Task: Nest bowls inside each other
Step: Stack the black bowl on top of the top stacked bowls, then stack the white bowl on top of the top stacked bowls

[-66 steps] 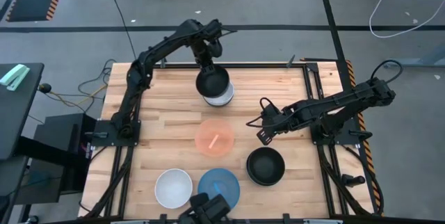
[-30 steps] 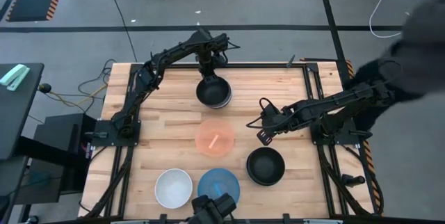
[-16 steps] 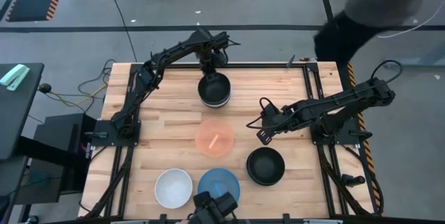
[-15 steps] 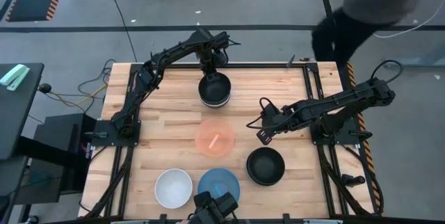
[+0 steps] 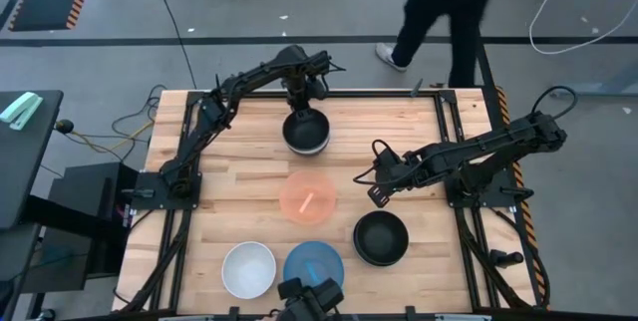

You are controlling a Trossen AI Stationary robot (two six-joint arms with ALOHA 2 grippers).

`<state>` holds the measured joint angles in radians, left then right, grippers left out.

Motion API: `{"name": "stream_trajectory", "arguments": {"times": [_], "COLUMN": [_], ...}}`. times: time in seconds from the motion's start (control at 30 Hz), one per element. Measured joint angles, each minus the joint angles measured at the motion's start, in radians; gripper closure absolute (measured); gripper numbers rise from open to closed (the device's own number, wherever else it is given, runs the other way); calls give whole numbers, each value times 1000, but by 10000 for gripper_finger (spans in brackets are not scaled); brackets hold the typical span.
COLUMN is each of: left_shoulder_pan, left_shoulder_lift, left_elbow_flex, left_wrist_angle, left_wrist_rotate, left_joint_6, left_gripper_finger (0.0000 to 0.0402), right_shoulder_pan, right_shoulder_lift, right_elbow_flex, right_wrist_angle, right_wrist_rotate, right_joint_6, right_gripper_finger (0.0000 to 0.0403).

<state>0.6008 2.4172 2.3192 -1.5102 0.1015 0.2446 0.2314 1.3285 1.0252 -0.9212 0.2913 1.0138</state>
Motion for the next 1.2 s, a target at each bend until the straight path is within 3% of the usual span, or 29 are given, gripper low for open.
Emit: {"name": "stream_trajectory", "arguments": {"times": [0.3,0.7,1.2], "left_shoulder_pan": [-9,-10,-16], "left_shoulder_lift": [16,19,-88], "left_elbow_flex": [17,16,17], "left_wrist_angle": [-9,-29,-19], "left_wrist_rotate": [0,-16,0], "left_joint_6": [1,-3,-17], "left_gripper_finger": [390,320,315], "right_shoulder_pan": [0,0,-1], "right_shoulder_lift": [0,0,0], "right_elbow_flex": [0,0,0], "right_wrist_angle": [5,5,5], "right_wrist_rotate": [0,0,0], "right_joint_6": [3,-1,-23], "right_gripper_finger": [326,326,326]}}
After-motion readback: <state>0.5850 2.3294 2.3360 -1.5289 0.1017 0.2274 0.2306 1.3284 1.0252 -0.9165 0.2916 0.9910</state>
